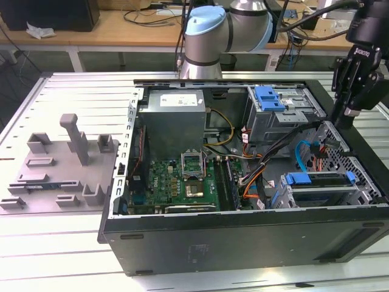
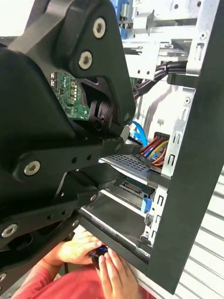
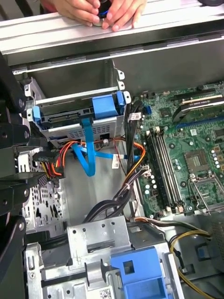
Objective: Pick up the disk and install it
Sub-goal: 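Insert the first disk wire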
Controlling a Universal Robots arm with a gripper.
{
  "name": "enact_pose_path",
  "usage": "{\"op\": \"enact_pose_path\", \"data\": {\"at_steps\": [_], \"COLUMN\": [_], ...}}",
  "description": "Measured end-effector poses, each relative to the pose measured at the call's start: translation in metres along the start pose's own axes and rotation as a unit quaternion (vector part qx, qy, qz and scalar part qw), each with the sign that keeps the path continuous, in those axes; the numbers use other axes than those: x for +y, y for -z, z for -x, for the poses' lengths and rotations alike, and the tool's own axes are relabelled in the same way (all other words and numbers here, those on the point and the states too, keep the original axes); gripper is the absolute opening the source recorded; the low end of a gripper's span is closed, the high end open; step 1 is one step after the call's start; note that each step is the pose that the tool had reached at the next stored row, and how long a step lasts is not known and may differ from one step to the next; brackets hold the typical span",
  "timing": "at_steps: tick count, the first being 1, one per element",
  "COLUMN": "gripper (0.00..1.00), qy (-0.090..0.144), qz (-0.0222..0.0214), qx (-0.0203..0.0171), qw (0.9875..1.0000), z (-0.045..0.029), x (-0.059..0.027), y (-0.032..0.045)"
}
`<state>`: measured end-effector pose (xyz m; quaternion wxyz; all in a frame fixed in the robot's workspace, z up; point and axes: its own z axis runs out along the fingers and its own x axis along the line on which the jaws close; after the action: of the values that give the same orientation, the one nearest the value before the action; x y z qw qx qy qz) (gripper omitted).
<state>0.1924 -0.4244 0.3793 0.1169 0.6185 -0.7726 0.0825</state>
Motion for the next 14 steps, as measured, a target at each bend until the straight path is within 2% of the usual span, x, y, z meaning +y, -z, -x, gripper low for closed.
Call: {"op": "enact_pose_path", "data": {"at_steps": [2,7,10,14], "gripper": [0.35,0.35,0.35,0.35], "qy": [-0.006,-0.028,-0.033,-0.031], "qz": [0.0029,0.0138,0.0198,0.0273], "qx": [0.0014,0.0043,0.0074,0.0183], "qw": [1.0,0.9995,0.9992,0.999], "z": [0.0008,0.0031,0.0057,0.0112], "x": [-0.0011,-0.0036,-0.0091,-0.0109], "y": [-0.0014,-0.0065,-0.0084,-0.0099]}}
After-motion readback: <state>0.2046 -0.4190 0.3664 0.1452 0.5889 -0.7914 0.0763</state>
